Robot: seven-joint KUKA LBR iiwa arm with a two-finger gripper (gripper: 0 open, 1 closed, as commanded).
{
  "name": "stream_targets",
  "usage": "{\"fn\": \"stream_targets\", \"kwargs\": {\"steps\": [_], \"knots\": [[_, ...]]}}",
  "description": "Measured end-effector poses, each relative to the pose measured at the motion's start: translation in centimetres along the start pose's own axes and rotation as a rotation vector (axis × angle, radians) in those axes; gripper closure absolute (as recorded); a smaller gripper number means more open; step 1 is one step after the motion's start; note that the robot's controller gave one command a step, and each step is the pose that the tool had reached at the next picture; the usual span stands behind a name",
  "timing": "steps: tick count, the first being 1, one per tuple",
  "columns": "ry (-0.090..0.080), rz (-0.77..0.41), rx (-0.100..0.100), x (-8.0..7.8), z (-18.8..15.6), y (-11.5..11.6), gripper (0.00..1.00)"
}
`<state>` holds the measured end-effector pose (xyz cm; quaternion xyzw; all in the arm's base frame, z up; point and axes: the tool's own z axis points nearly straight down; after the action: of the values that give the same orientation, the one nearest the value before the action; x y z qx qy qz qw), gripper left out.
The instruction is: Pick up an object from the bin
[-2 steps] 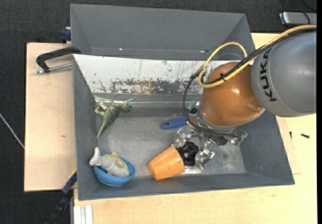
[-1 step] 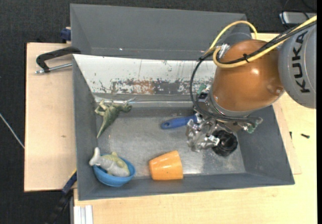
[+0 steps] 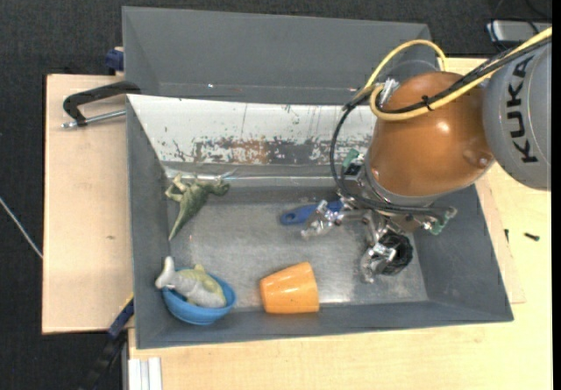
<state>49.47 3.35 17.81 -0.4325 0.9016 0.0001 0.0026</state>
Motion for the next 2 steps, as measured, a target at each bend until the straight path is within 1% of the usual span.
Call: {"fn": "stream_targets", "kwargs": {"steps": [1,2], "knots": [[0.009,0.016,-0.005,5.0,6.4,-4.4,0.0],[0.001,-0.239,0.002,8.8,5.6,-8.3,0.0]]}}
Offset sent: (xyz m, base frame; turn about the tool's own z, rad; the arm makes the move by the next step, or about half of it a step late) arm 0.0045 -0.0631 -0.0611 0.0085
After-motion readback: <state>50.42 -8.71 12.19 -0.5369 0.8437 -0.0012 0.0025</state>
